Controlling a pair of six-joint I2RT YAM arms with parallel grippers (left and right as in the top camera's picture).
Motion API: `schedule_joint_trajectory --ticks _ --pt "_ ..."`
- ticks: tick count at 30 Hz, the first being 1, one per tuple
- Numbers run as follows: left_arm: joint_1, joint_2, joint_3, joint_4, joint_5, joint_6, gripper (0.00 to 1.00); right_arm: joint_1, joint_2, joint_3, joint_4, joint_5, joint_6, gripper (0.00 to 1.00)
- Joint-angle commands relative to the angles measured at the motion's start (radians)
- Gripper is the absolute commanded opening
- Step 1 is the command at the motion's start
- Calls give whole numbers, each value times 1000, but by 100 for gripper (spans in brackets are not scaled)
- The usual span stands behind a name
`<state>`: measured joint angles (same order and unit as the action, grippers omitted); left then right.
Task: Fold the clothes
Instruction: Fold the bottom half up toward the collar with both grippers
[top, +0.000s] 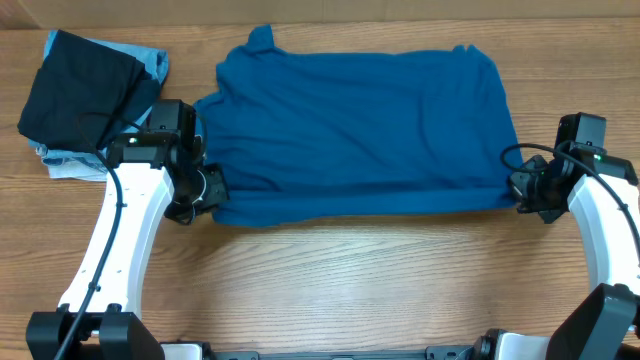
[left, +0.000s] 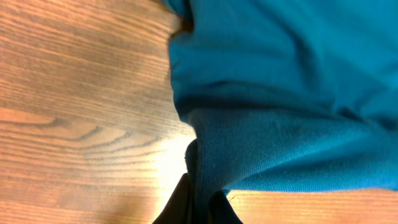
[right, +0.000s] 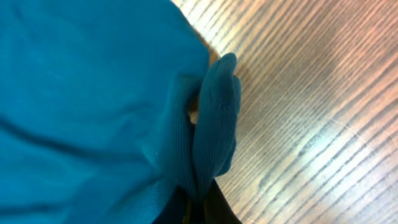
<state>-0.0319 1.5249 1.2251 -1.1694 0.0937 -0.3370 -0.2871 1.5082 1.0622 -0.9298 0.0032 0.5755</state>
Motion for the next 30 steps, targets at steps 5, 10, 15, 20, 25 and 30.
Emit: schedule_joint_trajectory --ticks 5,10,15,20,25,30 --pt "19 -19 25 123 -17 -11 4 151 18 33 220 64 -2 4" --pt "19 -14 25 203 -75 -32 4 164 79 33 352 94 -35 4" --pt "19 10 21 260 -128 -51 4 165 130 33 441 87 -95 4" --pt "19 106 21 289 -139 -53 4 169 212 33 534 44 -139 4" --pt "19 153 21 359 -154 -56 4 170 220 33 607 10 -214 4" --pt "19 154 21 417 -183 -56 4 174 220 33 702 -21 -270 4"
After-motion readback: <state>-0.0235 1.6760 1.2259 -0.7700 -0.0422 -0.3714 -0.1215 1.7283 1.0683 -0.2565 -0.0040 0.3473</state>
